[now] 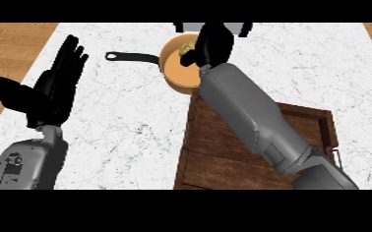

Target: Pick the squash from the tray and place it in the pot

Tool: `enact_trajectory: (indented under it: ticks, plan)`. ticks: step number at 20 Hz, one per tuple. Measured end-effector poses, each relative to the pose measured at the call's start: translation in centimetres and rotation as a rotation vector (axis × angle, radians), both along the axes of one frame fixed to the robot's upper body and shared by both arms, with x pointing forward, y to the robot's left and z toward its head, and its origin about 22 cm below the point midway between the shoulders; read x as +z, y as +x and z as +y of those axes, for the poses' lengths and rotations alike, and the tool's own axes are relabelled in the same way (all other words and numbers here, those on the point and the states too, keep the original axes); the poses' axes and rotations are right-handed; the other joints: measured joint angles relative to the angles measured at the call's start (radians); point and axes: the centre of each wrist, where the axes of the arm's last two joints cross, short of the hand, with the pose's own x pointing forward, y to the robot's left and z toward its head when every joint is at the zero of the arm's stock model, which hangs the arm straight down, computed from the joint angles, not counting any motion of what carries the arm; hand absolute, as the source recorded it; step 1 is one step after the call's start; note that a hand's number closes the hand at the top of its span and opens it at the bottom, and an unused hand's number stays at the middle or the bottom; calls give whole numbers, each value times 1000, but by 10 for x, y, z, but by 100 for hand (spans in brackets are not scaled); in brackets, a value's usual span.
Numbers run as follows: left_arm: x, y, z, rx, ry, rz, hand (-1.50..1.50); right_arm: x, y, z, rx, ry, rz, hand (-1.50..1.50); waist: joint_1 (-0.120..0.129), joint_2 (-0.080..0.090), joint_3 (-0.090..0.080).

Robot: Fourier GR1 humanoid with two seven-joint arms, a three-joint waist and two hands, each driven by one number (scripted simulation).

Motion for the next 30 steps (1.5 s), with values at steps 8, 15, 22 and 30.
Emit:
enact_trajectory:
  ticks: [8,15,22,30]
  plan:
    - [1,-1,3,5,-2,-1,0,4,-5,-8,76,304,-201,-150,-4,-2,1]
    - [-3,-3,16,43,-6,11,0,-1,-9,-26,90,500,-305,-150,-48,-14,1]
    - [-11,-15,19,80,-1,30,0,-13,-21,-59,130,578,-316,-150,-86,-27,0]
    - [-12,-20,23,93,0,28,0,-13,-42,-102,173,591,-300,-150,-96,-30,-1]
